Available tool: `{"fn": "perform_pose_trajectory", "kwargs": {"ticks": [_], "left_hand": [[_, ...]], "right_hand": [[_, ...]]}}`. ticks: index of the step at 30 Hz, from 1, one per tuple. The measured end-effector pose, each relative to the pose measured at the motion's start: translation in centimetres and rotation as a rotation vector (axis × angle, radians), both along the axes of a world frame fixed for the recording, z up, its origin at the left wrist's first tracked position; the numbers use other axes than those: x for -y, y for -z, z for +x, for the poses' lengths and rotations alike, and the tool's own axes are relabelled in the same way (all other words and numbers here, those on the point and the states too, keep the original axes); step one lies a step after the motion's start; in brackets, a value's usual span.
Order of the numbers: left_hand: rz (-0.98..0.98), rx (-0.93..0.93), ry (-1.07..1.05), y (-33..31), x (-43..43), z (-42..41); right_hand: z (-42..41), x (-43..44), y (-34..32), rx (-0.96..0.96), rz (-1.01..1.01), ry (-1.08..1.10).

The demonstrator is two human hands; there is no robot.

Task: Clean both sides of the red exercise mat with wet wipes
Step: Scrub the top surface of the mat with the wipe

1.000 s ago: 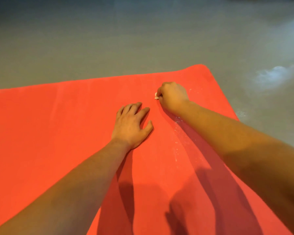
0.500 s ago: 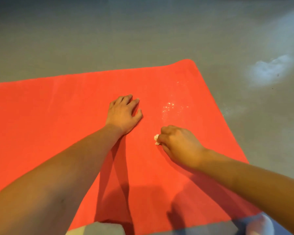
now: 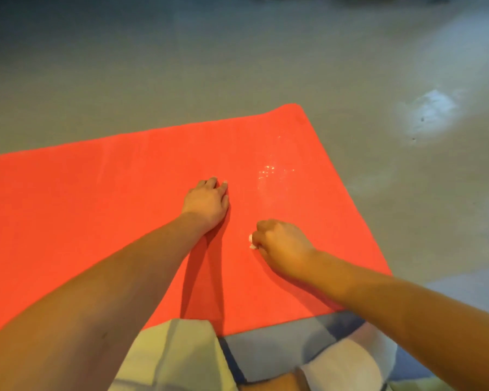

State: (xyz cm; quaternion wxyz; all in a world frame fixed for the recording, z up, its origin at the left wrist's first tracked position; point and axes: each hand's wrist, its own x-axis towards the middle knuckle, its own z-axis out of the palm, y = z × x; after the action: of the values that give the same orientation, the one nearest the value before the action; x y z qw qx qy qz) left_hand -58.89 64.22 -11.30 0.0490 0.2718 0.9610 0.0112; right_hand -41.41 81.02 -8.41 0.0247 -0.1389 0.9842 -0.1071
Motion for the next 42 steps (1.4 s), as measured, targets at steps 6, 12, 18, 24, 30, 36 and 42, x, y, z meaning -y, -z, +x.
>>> {"fn": "perform_pose_trajectory", "kwargs": {"ticks": [6, 12, 18, 24, 30, 36, 42], "left_hand": [[0.047, 0.038, 0.034, -0.6, 2.5, 6.2], [0.037, 0.068, -0.042, -1.1, 4.0, 11.3], [0.046, 0.166, -0.085, -2.2, 4.1, 13.3], [-0.056, 0.232, -0.101, -4.0, 2.6, 12.9], [-0.171, 0.28, -0.12, -4.6, 1.0, 14.0], [-0.076, 0.291, -0.078, -4.3, 0.3, 13.3], [-0.201, 0.355, 0.018, -5.1, -0.9, 11.9]], "right_hand": [[2.6, 1.3, -0.7, 0.076, 0.06, -0.044], [-4.0, 3.8, -1.4, 0.012, 0.153, 0.128], [3.2, 3.7, -1.3, 0.06, 0.101, 0.022], [7.9, 1.8, -1.1, 0.161, 0.078, -0.095], [2.4, 0.5, -0.6, 0.083, -0.06, 0.186], [8.0, 0.1, -1.1, 0.189, -0.007, 0.029], [10.1, -0.8, -1.9, 0.252, 0.023, -0.077]]}}
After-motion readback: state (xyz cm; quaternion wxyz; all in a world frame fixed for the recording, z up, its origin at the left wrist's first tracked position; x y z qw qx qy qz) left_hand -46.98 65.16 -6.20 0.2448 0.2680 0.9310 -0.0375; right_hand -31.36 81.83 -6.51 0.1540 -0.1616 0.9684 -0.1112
